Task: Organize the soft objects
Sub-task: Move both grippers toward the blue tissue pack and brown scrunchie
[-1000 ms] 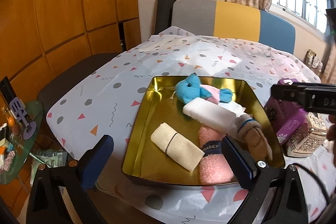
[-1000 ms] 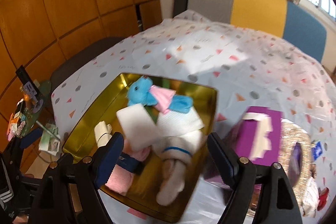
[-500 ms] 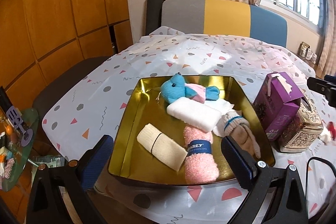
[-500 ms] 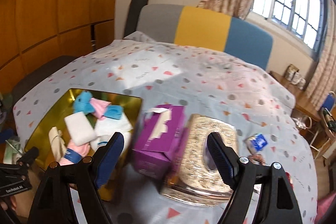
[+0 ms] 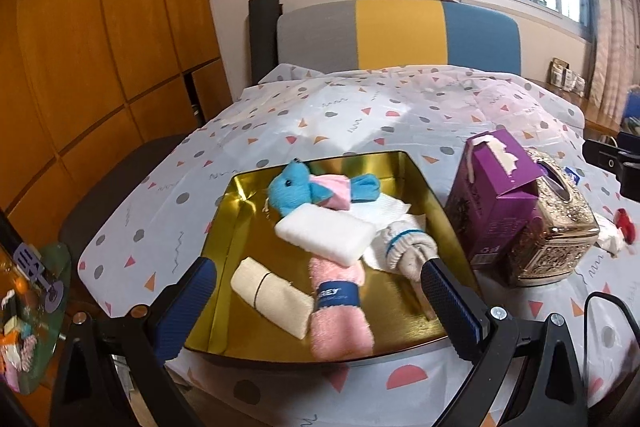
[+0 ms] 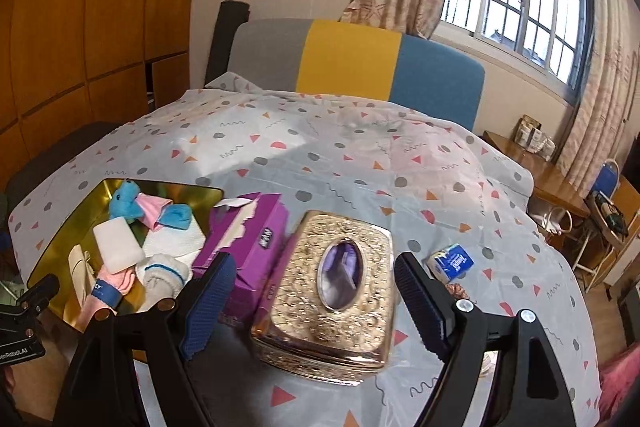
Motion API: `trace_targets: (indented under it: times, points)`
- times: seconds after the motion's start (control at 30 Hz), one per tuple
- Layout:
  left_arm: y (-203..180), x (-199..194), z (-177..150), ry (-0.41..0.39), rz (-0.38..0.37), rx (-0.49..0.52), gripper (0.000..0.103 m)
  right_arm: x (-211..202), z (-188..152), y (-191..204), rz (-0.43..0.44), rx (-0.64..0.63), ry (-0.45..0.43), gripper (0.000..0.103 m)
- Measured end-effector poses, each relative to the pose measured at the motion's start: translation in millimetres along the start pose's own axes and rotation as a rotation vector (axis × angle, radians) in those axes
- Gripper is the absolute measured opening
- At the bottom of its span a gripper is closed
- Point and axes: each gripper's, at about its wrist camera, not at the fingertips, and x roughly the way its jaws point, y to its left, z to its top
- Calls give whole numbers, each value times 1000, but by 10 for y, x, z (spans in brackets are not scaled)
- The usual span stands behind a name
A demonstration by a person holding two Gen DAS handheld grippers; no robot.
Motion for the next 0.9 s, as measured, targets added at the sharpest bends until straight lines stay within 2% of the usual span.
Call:
trace_targets:
  times: [0.43, 0.67, 0.77, 0.9]
  points:
    - [-381, -140, 259, -65, -57, 73, 103, 28, -132, -608, -90, 70, 14, 83]
    - [-607, -218, 474, -102, -120, 100, 103, 171, -247, -992, -164, 82, 57, 83]
    - [-728, -259, 573, -118, -155, 121, 103, 356, -319, -1297, -219, 104, 106, 83]
    - [-916, -289, 689, -123, -231, 149, 103, 646, -496, -1922, -337, 225, 190, 83]
